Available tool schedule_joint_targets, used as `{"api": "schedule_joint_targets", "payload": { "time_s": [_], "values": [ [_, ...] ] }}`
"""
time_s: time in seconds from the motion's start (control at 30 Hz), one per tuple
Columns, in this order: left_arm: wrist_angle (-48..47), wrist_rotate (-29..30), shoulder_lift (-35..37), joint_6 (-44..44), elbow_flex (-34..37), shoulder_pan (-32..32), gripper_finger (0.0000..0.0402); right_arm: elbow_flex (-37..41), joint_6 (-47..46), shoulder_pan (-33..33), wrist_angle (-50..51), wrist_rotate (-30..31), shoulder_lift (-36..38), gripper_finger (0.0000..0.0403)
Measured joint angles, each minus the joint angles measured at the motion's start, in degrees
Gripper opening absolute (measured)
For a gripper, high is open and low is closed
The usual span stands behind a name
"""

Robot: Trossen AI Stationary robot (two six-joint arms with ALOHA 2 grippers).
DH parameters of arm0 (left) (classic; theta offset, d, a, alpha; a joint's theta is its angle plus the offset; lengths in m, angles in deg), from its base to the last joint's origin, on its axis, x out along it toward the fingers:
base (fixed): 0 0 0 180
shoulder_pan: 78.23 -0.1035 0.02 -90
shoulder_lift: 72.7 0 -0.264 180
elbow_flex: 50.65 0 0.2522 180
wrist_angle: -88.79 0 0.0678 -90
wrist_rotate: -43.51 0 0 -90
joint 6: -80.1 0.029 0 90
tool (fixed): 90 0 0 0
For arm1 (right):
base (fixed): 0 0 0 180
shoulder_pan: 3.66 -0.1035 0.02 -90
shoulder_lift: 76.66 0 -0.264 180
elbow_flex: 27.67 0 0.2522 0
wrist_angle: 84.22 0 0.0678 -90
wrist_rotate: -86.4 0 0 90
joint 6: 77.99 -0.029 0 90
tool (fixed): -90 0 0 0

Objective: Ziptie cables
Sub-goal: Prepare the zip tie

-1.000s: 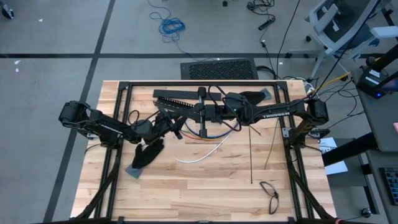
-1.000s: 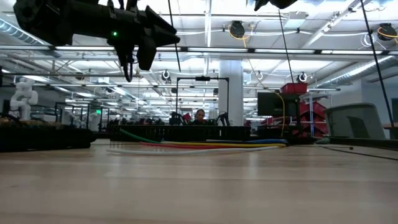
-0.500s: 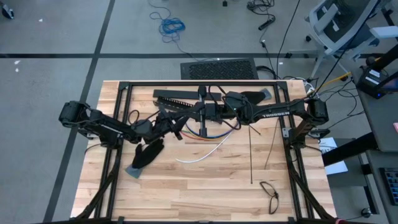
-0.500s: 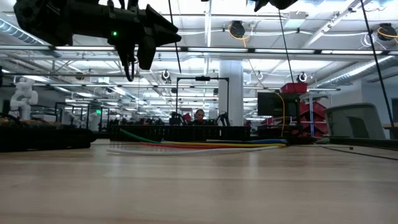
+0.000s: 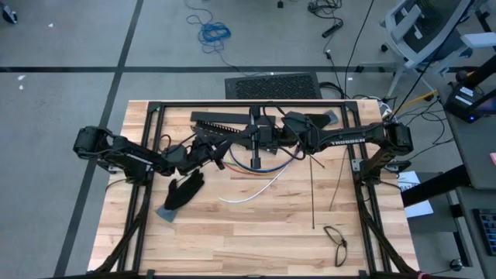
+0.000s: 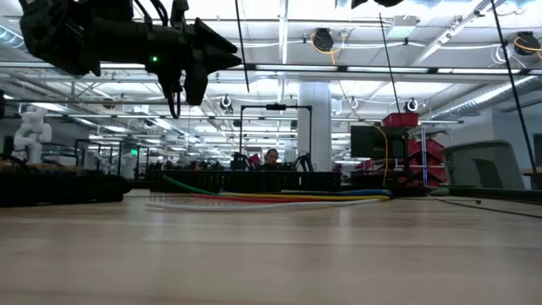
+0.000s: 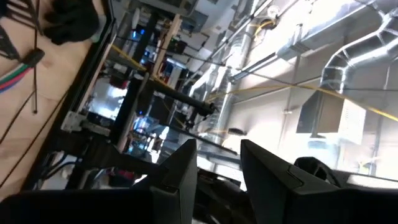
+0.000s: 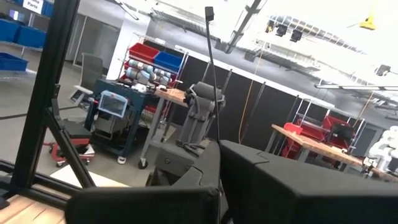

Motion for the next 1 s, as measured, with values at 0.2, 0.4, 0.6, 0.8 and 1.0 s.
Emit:
{"api": "schedule_joint_targets", "payload": {
  "time_s": [0.2, 0.4, 0.6, 0.8, 1.0],
  "values": [
    [-0.25, -5.82, 0.00, 8.35, 0.00, -0.88, 0.0121, 0.00, 0.00, 0.02, -0.17, -0.22, 0.00, 0.0000],
    [-0.38, -19.93, 0.00, 23.03, 0.00, -4.02, 0.0121, 0.00, -0.18, 0.38, 0.29, -1.60, 0.00, 0.0000],
    [-6.13, -37.01, 0.00, 40.94, 0.00, -6.29, 0.0121, 0.00, -4.03, 0.93, 1.14, -4.49, 1.32, 0.0000],
    [-16.85, -44.86, -0.02, 55.45, -0.02, -8.47, 0.0121, 0.00, -6.12, 1.46, 6.87, -6.02, 4.08, 0.0000],
    [-20.83, -46.18, 0.35, 80.45, -0.15, -9.88, 0.0121, 0.00, -10.84, 1.80, 8.00, -7.64, 5.46, 0.0000]
  ]
}}
